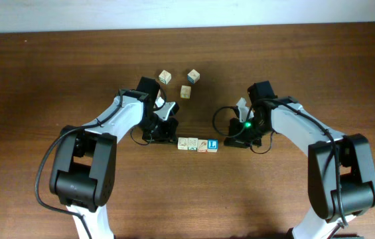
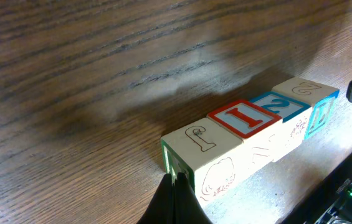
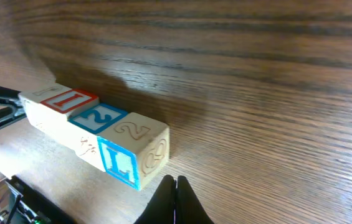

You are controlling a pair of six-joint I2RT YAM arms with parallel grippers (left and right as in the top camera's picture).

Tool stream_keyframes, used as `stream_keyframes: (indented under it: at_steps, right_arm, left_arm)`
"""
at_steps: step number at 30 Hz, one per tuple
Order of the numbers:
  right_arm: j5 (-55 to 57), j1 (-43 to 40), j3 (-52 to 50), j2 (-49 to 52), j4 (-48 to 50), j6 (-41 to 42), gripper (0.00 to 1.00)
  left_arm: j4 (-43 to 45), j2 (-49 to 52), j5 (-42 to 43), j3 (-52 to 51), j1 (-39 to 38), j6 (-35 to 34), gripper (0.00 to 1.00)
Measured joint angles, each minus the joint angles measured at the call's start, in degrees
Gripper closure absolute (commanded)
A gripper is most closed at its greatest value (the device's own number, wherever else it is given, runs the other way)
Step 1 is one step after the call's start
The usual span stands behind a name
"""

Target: Rotate 4 blocks

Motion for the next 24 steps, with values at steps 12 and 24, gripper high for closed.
stream_keyframes:
  at_steps: [12, 24]
  right_arm:
    - [-12.66, -5.46, -9.55, 0.42, 13.73, -2.36, 0.96]
    - [-11.52, -1.27, -9.99, 0.44, 16.44, 5.2, 0.96]
  left_arm:
    - [0.72, 0.0, 0.0, -0.02, 0.0, -0.02, 1.0]
    - [0.87, 0.0, -0.2, -0.02, 0.07, -0.02, 1.0]
